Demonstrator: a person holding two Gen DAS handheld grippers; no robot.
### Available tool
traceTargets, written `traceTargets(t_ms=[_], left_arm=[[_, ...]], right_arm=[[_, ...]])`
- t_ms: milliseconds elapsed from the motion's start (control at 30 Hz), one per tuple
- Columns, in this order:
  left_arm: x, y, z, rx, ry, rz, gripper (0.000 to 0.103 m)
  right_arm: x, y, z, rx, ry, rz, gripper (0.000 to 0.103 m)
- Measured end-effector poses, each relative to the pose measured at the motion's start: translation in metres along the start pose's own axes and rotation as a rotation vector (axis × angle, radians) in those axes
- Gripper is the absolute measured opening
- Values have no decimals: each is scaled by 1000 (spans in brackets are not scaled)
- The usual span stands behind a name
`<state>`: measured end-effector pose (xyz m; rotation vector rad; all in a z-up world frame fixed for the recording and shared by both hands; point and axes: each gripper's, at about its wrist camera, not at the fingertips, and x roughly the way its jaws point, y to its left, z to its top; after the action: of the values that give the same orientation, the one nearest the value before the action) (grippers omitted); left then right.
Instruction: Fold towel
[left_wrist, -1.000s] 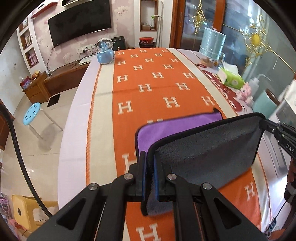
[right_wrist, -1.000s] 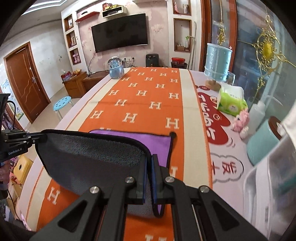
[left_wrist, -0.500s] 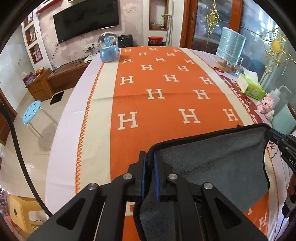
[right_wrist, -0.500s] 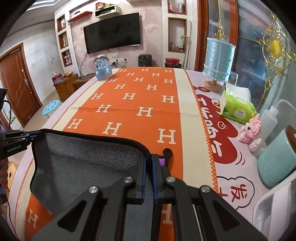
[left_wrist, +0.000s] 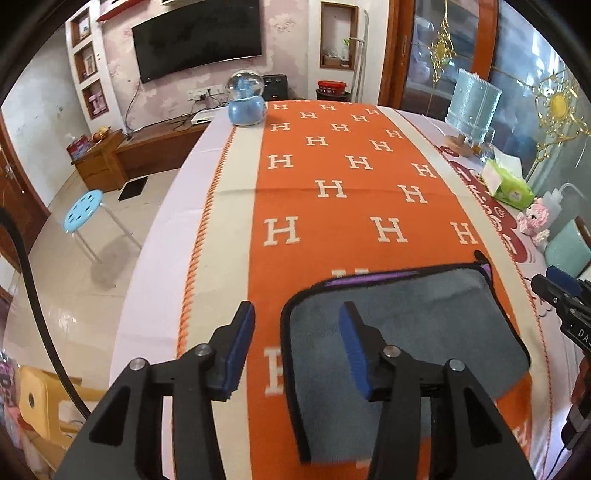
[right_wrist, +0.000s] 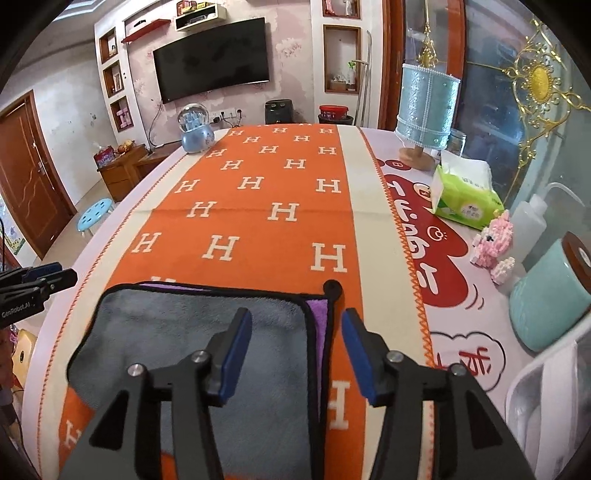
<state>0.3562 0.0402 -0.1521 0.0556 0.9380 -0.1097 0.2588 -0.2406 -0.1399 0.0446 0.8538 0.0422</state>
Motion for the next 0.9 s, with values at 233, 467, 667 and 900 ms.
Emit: traceTargets(t_ms=[233,467,667,900], left_arm=[[-73,19,-50,-12,-41,20,56],[-139,36,-114,-9,-52,53,62],[-179,39,-167,-17,-31,53,62],[-209,16,-207,-2,-5,26,62]], right_arm=[[-65,19,-35,16,-30,-15,57],[-133,40,-84,36,-61,-32,64],[-174,50,-129,57,-53,-22,72],[-199,49,-168,94,-13,16,78]])
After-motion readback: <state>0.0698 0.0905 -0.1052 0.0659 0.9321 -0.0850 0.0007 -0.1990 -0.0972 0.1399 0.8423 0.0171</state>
